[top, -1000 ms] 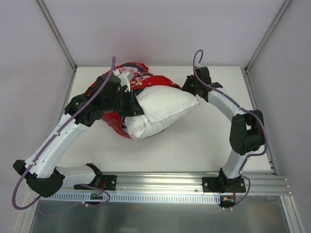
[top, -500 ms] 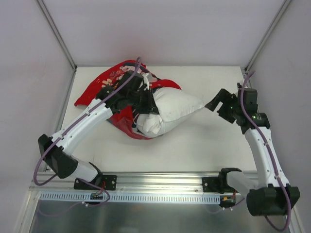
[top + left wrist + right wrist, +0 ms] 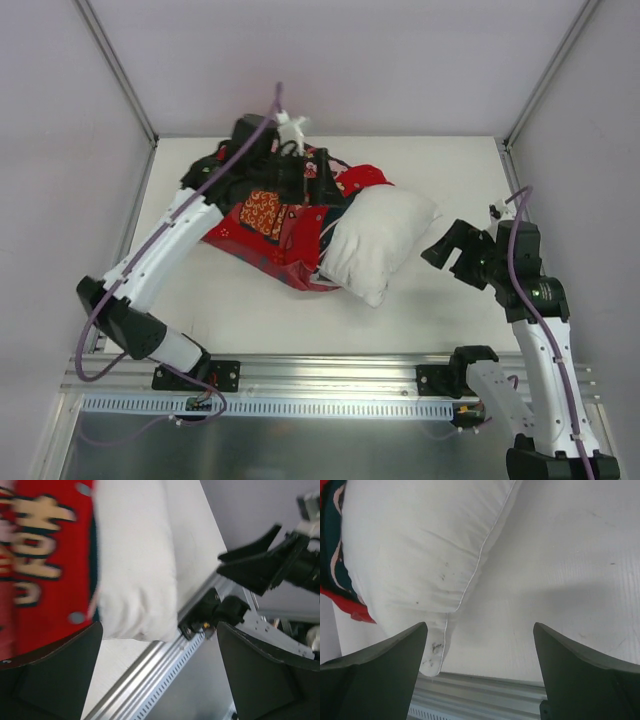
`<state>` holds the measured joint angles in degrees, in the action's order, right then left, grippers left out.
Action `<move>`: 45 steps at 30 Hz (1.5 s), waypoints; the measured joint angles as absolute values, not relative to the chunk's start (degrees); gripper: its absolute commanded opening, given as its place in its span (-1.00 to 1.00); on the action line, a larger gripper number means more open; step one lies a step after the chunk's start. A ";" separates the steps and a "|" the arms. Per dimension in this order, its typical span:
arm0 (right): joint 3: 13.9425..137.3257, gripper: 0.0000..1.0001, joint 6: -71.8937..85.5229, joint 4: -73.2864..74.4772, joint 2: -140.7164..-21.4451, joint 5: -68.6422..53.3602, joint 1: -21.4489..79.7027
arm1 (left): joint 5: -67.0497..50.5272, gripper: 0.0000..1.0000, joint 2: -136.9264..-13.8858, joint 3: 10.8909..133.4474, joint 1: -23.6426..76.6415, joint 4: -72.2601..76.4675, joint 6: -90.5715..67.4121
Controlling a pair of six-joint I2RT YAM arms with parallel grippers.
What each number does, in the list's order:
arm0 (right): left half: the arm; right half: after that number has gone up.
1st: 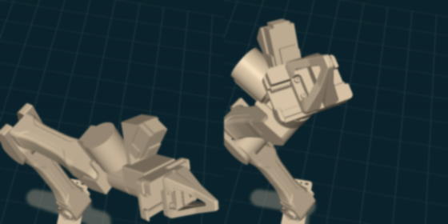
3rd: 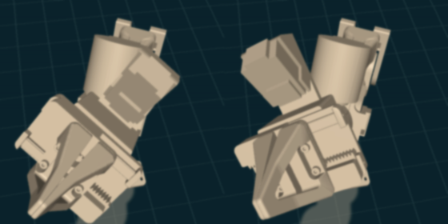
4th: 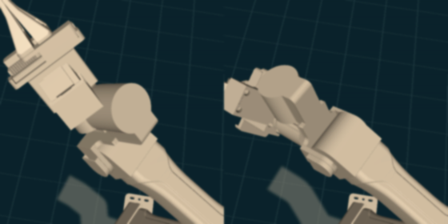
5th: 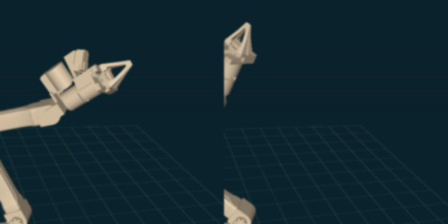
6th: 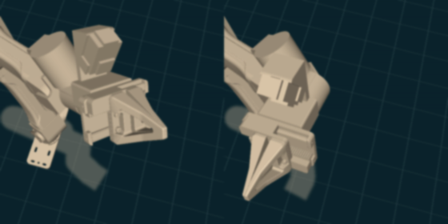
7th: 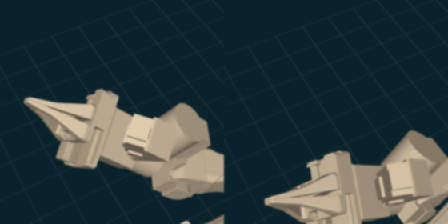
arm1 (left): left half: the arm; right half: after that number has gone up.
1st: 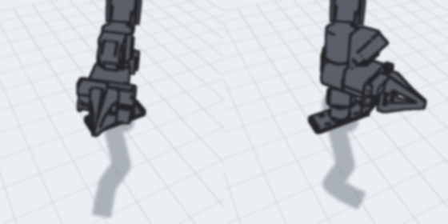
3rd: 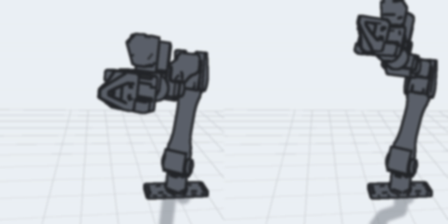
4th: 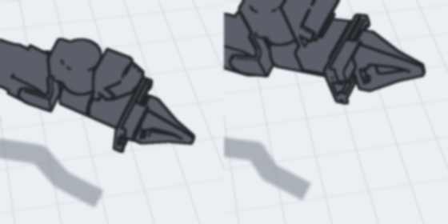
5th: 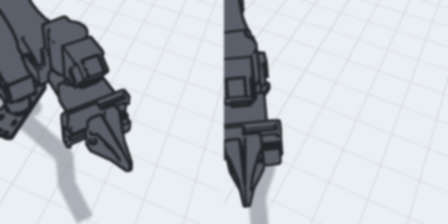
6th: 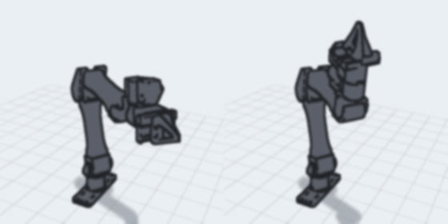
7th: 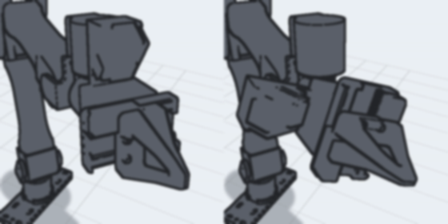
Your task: Remove the pillowcase from the pillow
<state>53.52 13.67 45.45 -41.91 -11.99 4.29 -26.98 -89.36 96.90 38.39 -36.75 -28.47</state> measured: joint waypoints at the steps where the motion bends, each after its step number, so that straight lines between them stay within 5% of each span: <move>1: 52.69 0.86 14.13 45.52 -41.60 -13.17 4.47 | -26.72 0.98 -86.63 95.74 35.33 -36.75 -28.21; 6: 48.62 0.93 18.39 38.19 -43.68 -21.76 8.43 | -24.23 0.93 -78.24 91.26 18.44 -37.82 -27.92; 13: 48.62 0.95 23.40 30.09 -49.93 -19.68 23.73 | -21.54 0.78 -82.39 81.14 14.15 -41.25 -28.08; 16: 50.96 0.95 24.75 27.11 -56.82 -15.99 27.77 | -21.21 0.36 -87.02 78.41 14.20 -41.56 -28.45; 17: 51.99 0.92 25.10 26.52 -59.88 -14.24 29.02 | -20.88 0.00 -88.51 77.84 14.20 -41.52 -28.62; 18: 52.88 0.84 25.30 25.91 -62.67 -12.95 30.37 | -20.78 -0.78 -89.97 77.47 14.20 -41.56 -29.10; 19: 53.80 0.48 25.47 25.32 -65.60 -11.64 31.38 | -20.73 -1.00 -91.09 77.32 14.17 -41.54 -29.15; 20: 54.59 0.19 25.41 25.06 -68.20 -10.70 32.18 | -20.73 -1.00 -92.09 77.30 14.17 -41.41 -29.12; 22: 55.96 -0.98 25.71 25.15 -72.23 -9.47 33.08 | -20.60 -1.00 -93.03 77.30 14.17 -41.30 -28.93; 31: 55.83 -0.99 24.27 25.85 -61.06 -7.92 22.00 | -18.15 -1.00 -84.47 77.08 11.99 -40.84 -29.17; 34: 54.87 -0.99 21.28 29.43 -55.79 -9.74 13.56 | -17.47 -0.49 -81.17 77.08 8.10 -40.80 -29.19; 35: 54.81 -0.99 20.36 30.68 -55.09 -9.98 11.62 | -16.75 0.18 -80.60 77.08 7.20 -40.93 -28.84; 37: 54.61 -0.99 18.96 32.45 -54.94 -9.89 9.87 | -14.85 0.90 -80.12 77.08 5.52 -40.95 -28.16; 45: 54.19 -0.99 16.40 34.11 -56.21 -11.99 7.01 | -8.47 0.97 -79.22 67.22 4.89 -40.95 -26.79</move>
<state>54.19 16.40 34.11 -56.21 -11.99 7.01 -8.47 -79.22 67.22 4.89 -40.95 -26.79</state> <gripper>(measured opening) 0.100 0.986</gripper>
